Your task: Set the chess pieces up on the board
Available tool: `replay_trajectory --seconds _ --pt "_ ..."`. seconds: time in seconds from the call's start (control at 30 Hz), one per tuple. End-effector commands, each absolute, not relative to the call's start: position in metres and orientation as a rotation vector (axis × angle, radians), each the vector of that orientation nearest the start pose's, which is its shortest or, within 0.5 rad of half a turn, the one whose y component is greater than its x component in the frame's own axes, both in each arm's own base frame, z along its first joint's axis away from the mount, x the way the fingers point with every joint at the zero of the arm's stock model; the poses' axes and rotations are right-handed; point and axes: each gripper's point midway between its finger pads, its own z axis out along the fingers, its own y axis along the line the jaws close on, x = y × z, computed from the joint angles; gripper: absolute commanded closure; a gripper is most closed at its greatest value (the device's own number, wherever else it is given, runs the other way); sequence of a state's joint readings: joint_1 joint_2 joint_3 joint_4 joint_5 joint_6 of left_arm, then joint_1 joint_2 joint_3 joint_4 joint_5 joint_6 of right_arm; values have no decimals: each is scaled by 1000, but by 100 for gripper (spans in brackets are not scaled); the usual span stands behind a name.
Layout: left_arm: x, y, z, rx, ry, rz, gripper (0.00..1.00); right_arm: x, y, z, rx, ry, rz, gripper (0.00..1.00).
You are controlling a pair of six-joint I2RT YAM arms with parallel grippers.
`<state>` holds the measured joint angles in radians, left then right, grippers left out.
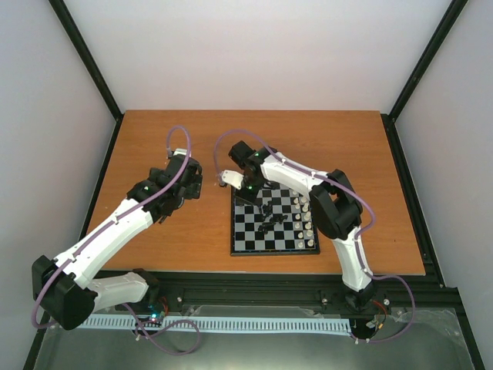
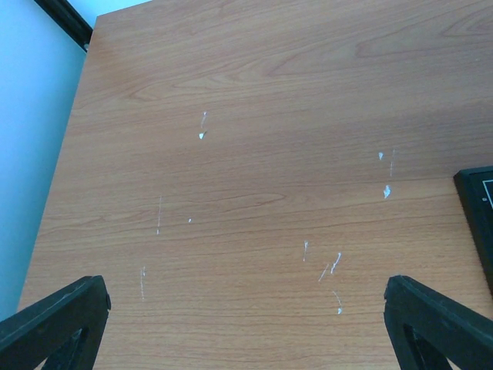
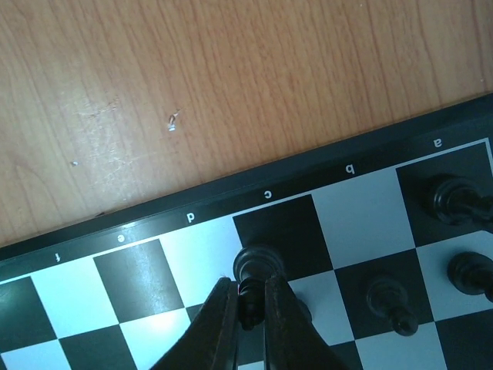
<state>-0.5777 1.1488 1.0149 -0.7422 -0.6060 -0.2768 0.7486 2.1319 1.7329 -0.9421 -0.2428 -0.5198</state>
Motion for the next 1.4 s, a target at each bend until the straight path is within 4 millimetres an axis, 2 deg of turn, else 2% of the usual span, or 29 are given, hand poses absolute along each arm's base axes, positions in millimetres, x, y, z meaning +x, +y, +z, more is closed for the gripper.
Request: replay_trajectory --seconds 0.0,0.53,0.73,1.13,1.37 --pt "305 -81 228 64 2248 280 0 320 354 59 -1744 2323 355 95" --pt "305 -84 226 82 2259 269 0 325 356 44 -1743 2339 340 94" --pt "305 -84 226 85 2260 267 0 324 354 42 -1743 2349 334 88" --pt "305 -85 224 93 2266 265 0 320 354 48 -1739 2354 357 88" --pt "305 -85 224 95 2267 265 0 324 352 75 -1702 2309 329 78"
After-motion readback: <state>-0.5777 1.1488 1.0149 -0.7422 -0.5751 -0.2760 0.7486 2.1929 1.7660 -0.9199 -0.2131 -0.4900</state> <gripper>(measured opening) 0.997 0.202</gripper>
